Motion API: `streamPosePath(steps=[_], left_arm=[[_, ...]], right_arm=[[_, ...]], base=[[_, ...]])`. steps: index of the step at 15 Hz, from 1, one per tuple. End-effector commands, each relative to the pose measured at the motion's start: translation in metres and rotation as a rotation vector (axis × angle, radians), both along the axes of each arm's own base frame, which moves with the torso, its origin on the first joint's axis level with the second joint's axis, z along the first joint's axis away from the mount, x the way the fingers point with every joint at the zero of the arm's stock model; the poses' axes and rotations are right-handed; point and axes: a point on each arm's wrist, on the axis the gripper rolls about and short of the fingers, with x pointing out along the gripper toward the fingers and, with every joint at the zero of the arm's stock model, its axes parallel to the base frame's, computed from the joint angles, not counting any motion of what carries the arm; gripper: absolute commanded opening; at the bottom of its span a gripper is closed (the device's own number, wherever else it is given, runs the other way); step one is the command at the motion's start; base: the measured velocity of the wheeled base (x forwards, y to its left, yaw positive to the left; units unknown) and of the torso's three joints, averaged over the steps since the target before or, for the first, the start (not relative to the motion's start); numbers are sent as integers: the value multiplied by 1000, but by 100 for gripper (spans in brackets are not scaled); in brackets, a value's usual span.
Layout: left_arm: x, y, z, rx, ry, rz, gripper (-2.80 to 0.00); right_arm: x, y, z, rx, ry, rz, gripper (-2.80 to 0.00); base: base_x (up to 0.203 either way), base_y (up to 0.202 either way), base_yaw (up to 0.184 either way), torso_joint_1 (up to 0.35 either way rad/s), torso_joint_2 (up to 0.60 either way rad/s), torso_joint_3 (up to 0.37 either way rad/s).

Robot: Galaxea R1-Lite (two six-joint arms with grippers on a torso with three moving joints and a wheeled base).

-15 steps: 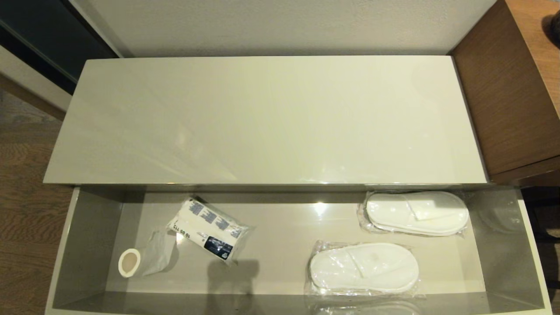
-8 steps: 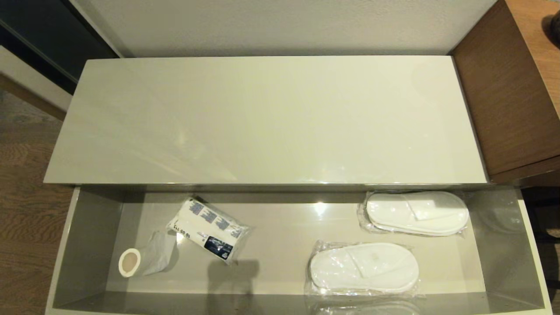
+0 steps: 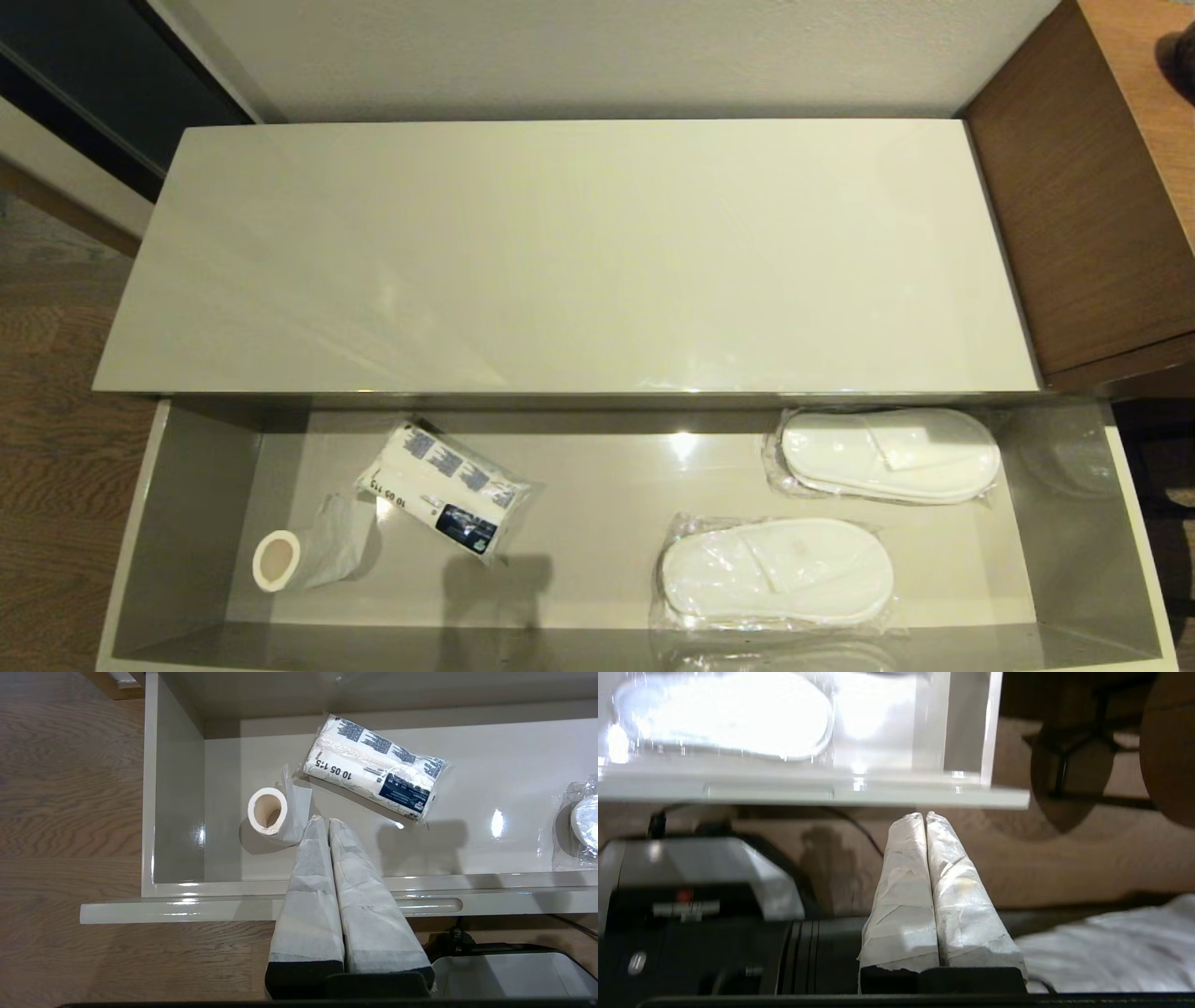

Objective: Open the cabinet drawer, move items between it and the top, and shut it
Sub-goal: Take out the roll paper from the drawer

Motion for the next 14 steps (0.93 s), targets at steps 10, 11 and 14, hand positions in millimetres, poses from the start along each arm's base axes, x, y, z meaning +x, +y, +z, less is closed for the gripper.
streamPosePath(steps=[10, 11, 14], left_arm=[[0, 0, 0, -3, 0, 1, -280], [0, 0, 0, -3, 0, 1, -280], [0, 0, 0, -9, -2, 1, -280]], right_arm=[[60, 3, -41, 118, -370, 133, -280], [59, 3, -46, 144, -316, 125, -280], [60, 3, -44, 149, -345, 129, -280]], base=[[0, 0, 0, 0, 0, 0], [0, 0, 0, 0, 0, 0], [0, 0, 0, 0, 0, 0]])
